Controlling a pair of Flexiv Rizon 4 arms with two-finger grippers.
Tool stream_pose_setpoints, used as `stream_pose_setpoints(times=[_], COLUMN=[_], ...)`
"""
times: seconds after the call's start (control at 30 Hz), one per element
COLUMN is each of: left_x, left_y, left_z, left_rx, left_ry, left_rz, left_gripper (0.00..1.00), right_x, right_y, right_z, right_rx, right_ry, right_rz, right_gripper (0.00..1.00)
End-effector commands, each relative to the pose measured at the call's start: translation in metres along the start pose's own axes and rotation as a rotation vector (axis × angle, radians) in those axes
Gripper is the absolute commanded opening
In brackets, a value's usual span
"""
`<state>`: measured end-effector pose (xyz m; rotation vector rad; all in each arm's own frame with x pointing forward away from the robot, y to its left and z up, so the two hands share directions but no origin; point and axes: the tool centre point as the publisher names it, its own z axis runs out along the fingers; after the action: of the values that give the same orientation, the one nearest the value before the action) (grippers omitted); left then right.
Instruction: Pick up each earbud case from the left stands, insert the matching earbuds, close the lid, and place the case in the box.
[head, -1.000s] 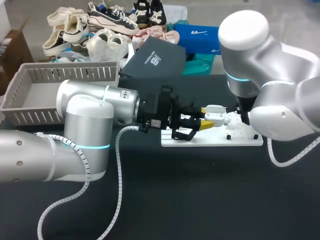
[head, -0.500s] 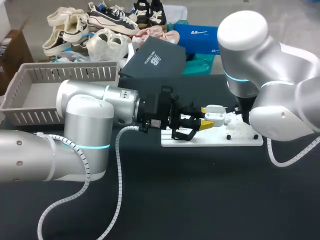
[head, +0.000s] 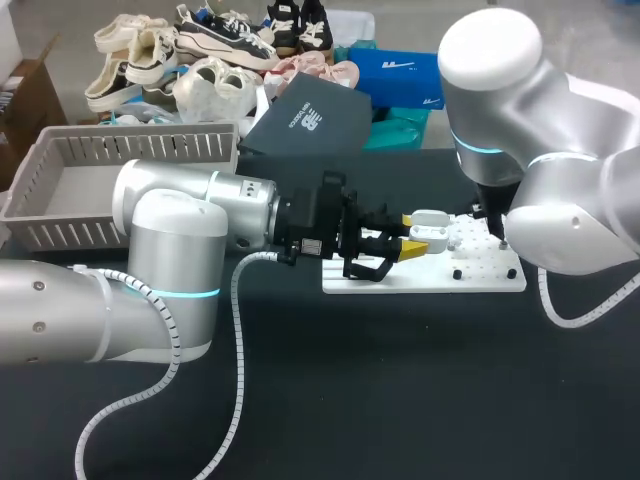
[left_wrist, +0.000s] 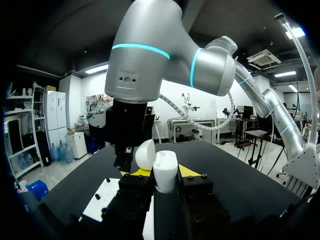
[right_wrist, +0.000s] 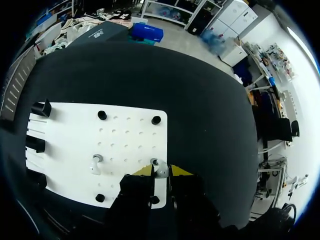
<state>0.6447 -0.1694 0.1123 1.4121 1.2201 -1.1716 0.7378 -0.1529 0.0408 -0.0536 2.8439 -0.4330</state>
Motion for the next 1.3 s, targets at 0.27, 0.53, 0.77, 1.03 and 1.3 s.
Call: stream_pose_setpoints(times=[0.27,0.53,0.77,1.03,1.3], left_x=[0.001,0.001,0.001,0.001,0.001], left_y=[0.001,0.001,0.001,0.001,0.001], left_z=[0.000,0.000,0.000,0.000,0.000], left_rx=[-0.001,-0.001,-0.001,-0.001,-0.001], left_ry=[-0.002,-0.002,-0.002,-0.002,-0.002], left_rz=[0.001,0.001,0.001,0.001,0.001], left_gripper=[0.00,0.00,0.00,0.00,0.00], right_x=[0.010,0.016,0.027,0.055,0.078], right_y=[-0.028,-0.028,-0.014,0.007,0.035], right_z=[-0.045,-0.094,-0.131,-0.172,-0.187], right_rx=[-0.114,-0.181,-0.187,-0.204,-0.226], right_ry=[-0.126,-0.192,-0.191,-0.177,-0.136], right_rz=[0.055,0.085,0.106,0.121,0.108], right_gripper=[0.00,0.00,0.00,0.00,0.00])
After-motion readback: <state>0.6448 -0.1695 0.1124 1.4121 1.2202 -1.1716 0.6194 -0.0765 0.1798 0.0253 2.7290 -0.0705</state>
